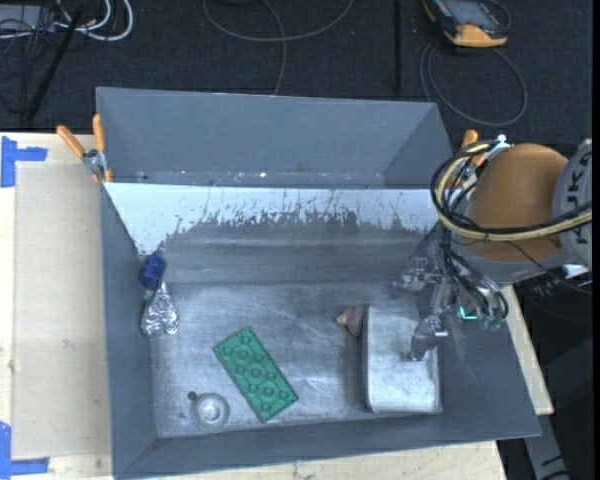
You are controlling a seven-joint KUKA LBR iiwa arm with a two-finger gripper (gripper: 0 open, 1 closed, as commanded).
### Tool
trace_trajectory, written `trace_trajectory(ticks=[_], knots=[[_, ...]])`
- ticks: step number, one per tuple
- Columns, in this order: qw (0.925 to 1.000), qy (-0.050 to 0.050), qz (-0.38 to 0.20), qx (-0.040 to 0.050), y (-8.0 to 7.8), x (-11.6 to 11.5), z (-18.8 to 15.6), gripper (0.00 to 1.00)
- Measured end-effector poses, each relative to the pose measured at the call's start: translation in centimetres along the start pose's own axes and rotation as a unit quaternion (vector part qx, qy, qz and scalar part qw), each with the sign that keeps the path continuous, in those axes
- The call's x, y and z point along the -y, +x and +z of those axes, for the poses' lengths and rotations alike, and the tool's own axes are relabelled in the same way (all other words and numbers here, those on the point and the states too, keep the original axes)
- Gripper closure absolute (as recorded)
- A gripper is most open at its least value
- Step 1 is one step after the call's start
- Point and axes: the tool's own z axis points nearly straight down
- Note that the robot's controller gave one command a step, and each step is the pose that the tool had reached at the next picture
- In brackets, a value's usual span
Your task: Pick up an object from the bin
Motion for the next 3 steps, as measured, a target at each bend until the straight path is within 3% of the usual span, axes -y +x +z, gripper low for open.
trace_trajectory(ticks=[1,2,3], knots=[[0.9999,0.001,0.009,0.0108,-4.0,-3.0,3.2,0.00],[0.9901,0.001,-0.140,0.0133,-1.6,-6.7,5.1,0.00],[0.9899,0.001,-0.141,0.0121,-1.5,-6.7,5.1,1.00]])
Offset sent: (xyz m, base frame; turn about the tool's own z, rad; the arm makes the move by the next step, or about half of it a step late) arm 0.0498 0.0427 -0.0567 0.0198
